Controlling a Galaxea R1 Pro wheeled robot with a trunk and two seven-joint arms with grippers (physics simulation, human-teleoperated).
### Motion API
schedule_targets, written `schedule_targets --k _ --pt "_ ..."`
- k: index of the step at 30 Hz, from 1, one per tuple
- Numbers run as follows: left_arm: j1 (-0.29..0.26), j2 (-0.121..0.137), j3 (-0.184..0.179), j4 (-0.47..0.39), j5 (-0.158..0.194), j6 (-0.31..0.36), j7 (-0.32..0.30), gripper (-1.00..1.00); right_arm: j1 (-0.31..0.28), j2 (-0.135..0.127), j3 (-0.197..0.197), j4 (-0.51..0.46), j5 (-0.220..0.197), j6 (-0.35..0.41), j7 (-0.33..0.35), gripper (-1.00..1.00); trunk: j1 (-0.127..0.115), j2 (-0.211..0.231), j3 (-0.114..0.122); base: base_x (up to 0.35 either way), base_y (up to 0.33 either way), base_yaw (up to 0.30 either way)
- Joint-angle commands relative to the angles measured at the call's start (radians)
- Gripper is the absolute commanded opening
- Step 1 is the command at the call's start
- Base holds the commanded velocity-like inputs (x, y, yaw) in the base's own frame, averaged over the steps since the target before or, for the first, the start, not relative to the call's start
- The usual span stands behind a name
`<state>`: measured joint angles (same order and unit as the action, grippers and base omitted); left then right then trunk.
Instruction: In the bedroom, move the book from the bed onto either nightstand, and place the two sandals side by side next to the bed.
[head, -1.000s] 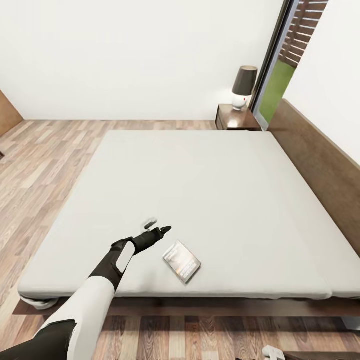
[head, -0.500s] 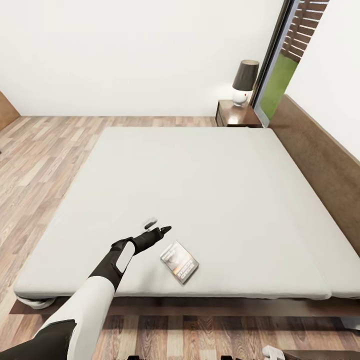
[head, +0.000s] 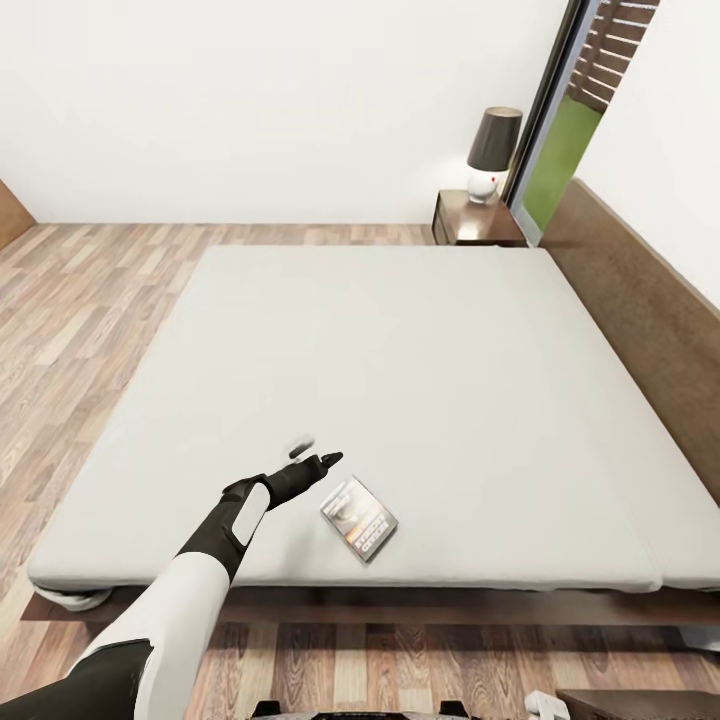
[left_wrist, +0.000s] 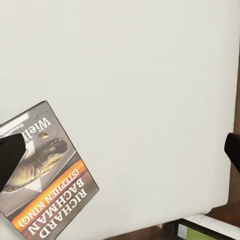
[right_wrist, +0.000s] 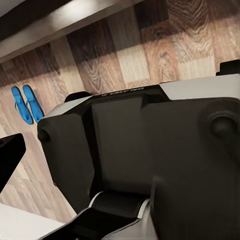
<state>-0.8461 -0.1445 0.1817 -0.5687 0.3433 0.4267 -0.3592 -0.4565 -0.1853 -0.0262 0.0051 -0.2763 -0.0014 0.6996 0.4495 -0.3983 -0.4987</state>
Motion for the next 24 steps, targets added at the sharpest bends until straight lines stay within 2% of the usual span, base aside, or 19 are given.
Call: schedule_targets --k 1,11,24 --pt "-0.001 -0.001 0.007 0.000 0.005 0.009 -0.003 1.00 -0.001 0.000 -0.002 0.001 -0.001 0.000 0.004 1.00 0.000 -0.002 -0.003 0.000 0.000 0.000" --pt "-0.001 -0.001 0.007 0.000 0.005 0.009 -0.003 1.00 -0.001 0.000 -0.003 0.001 -0.001 0.000 0.004 1.00 0.000 -0.002 -0.019 0.000 0.000 0.000" --pt "-0.001 -0.001 0.007 0.000 0.005 0.009 -0.003 1.00 -0.001 0.000 -0.003 0.001 -0.001 0.000 0.004 1.00 0.000 -0.002 -0.039 0.066 0.000 0.000"
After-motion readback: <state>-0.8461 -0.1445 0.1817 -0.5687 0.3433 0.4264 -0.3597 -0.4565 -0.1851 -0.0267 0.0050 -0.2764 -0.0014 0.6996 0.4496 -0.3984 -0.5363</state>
